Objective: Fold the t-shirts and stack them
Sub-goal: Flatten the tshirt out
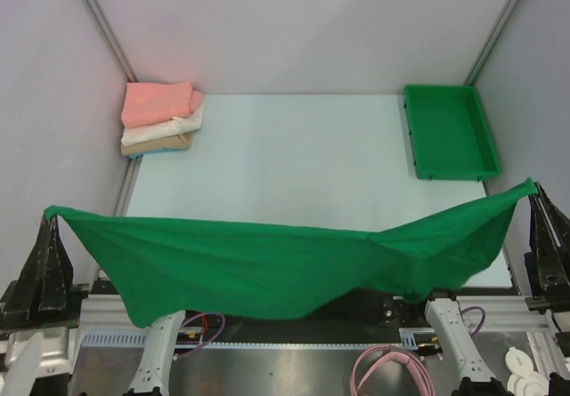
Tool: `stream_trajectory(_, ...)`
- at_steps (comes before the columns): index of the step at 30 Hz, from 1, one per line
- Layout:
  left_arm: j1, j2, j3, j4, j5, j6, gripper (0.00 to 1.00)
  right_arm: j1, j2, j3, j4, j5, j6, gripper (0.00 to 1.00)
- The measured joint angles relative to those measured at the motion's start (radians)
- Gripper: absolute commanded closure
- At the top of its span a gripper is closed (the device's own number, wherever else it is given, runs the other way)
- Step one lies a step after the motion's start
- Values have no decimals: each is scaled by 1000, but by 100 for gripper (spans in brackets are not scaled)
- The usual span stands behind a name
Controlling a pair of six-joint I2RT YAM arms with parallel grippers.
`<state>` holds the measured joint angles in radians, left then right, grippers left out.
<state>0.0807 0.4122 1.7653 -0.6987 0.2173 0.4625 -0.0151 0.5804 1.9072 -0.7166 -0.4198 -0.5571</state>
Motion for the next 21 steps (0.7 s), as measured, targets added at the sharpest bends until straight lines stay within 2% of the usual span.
stream_trajectory(4,0,8,-95,72,-23,11,100,3,31,-14,19,12,-21,100)
stream_trajectory(7,0,56,-192,124,-35,19,99,6,76,-92,87,16,-49,100)
stream_trajectory(13,0,245,-478,224,-21,19,100,6,242,-409,266,48,-135,100)
stream_trajectory(16,-1,352,-637,270,3,28,100,6,346,-652,374,84,-190,100)
stream_trajectory(21,-17,584,-799,345,21,64,99,5,556,-942,459,125,-230,100)
